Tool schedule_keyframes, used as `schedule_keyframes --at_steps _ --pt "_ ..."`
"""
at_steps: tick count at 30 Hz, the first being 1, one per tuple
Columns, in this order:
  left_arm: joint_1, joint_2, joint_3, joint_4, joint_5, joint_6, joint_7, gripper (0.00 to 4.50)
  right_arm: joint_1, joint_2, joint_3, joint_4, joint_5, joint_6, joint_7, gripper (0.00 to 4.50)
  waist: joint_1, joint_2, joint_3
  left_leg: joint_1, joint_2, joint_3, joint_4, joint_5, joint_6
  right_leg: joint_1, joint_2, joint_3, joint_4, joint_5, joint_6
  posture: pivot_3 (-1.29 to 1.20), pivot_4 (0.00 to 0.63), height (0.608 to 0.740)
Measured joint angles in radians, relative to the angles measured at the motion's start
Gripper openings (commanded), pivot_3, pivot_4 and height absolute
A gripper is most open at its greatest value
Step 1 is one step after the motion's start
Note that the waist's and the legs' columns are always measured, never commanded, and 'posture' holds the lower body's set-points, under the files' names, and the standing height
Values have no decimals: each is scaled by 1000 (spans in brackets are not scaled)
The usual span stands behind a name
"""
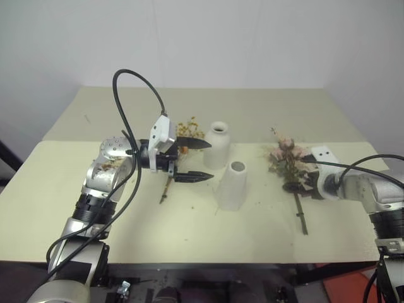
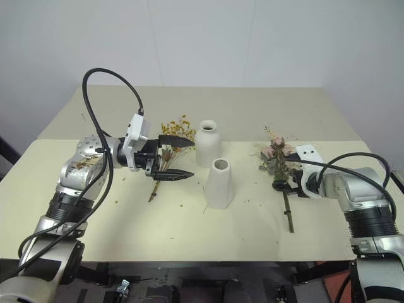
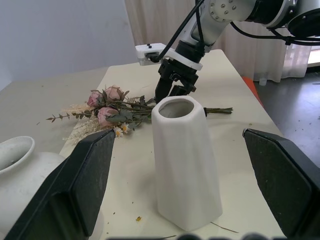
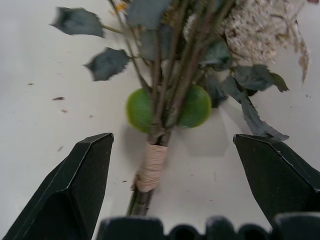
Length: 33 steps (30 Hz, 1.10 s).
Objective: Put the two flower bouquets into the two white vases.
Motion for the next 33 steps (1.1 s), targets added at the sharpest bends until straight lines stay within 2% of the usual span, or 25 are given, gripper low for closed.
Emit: schedule_keyframes --at_steps 3,10,13,20,24,29,33 --pt "3 -1 0 0 0 -3 -1 4500 -16 7 12 24 -24 0 32 3567 0 0 0 1 0 0 0 0 0 0 0 0 0 0 0 0 150 740" --pt "12 -3 1 0 0 -8 2 4500 -55 35 23 80 -67 7 71 1058 -1 0 0 0 0 0 0 0 0 0 0 0 0 0 0 0 150 740" --pt "17 -3 1 0 0 -9 3 4500 -73 40 24 96 -79 18 79 218 -1 0 0 1 0 0 0 0 0 0 0 0 1 0 0 0 150 740" --pt "25 -3 1 0 1 -9 6 4500 -79 46 28 113 -106 26 86 216 -1 0 0 1 0 0 0 0 0 0 0 0 1 0 0 0 150 740" --pt "25 -3 1 1 1 -20 -2 4500 -67 76 -7 69 -146 -14 13 216 -1 0 0 1 0 0 0 0 0 0 0 0 1 0 0 0 150 740" --pt "24 -3 2 23 1 -22 -2 4500 -59 168 -162 -48 -219 -333 -165 216 -3 1 1 0 0 0 0 0 0 -1 0 0 1 0 0 0 150 740" --pt "26 4 34 32 -19 -20 -2 4500 -66 215 -175 -70 -303 -766 -206 216 -5 1 1 0 0 0 -1 0 0 -1 0 0 1 0 0 0 150 740"
